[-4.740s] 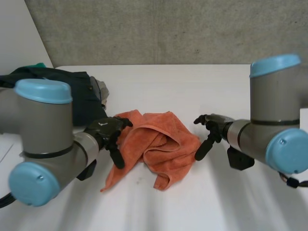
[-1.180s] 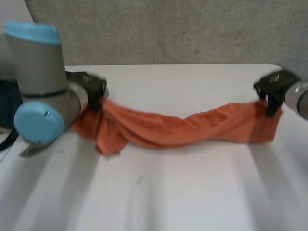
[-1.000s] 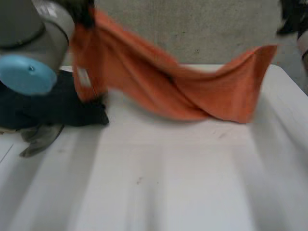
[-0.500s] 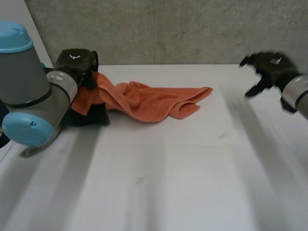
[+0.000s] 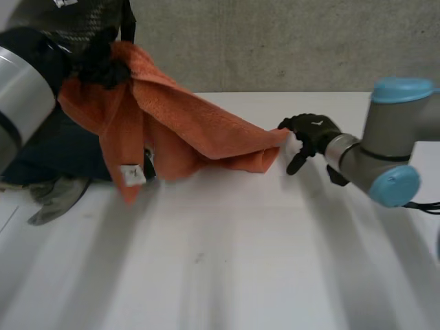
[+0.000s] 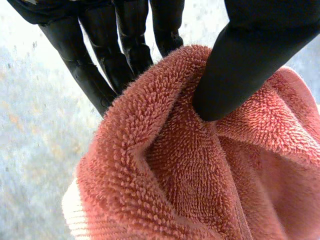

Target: Fold the laundry.

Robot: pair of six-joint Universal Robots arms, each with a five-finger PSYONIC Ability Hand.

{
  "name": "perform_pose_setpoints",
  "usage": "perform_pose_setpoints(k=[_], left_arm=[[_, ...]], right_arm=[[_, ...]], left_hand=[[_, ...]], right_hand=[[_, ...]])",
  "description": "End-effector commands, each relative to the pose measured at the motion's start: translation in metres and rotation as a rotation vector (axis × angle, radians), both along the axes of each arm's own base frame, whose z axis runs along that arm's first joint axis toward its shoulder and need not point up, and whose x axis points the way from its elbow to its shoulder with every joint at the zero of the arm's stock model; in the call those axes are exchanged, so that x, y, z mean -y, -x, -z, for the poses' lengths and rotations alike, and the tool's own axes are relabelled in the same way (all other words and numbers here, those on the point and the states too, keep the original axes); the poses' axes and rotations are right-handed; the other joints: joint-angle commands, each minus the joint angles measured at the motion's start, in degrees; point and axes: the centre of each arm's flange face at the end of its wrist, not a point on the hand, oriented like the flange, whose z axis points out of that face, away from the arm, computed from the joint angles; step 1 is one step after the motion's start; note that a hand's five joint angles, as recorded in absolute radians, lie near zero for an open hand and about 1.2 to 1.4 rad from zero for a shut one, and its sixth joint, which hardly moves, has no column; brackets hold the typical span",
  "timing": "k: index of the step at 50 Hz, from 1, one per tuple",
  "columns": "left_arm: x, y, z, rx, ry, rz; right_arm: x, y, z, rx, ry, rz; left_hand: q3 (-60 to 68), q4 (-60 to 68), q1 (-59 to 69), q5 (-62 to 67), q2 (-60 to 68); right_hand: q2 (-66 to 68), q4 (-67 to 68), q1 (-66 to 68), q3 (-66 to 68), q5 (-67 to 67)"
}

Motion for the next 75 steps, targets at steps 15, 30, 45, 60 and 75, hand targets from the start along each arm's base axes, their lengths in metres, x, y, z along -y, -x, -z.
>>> perform_pose_setpoints(k=[15, 30, 45, 60, 75], left_arm=[[-0.045, -0.025, -0.023, -0.025, 0.067, 0.024], [0.038, -0.045, 0.047, 0.1, -0.185, -0.126], [0.107, -0.012, 0.159, 0.256, -0.517, -0.096], [0.179, 0.021, -0.023, -0.095, 0.265, -0.128], [0.182, 0.001, 0.037, -0.149, 0.067, -0.089]], right_arm=[[0.014, -0.028, 0.023, -0.032, 0.083, 0.035], [-0.021, 0.081, -0.127, -0.353, 0.332, 0.015], [-0.036, 0.112, -0.102, -0.507, 0.047, -0.075], [0.073, 0.093, -0.197, -0.175, 0.835, 0.319], [0.058, 0.093, -0.169, -0.11, 0.812, 0.241]], left_hand=[[11.89, 11.35, 15.38, 14.92, 11.4], [11.89, 11.35, 15.38, 14.92, 11.4], [11.89, 11.35, 15.38, 14.92, 11.4], [11.89, 11.35, 15.38, 14.92, 11.4], [11.89, 11.35, 15.38, 14.92, 11.4]], right_hand=[[60.2, 61.44, 60.92, 61.99, 63.11], [60.2, 61.44, 60.92, 61.99, 63.11], [60.2, 61.44, 60.92, 61.99, 63.11], [60.2, 61.44, 60.92, 61.99, 63.11], [60.2, 61.44, 60.92, 61.99, 63.11]])
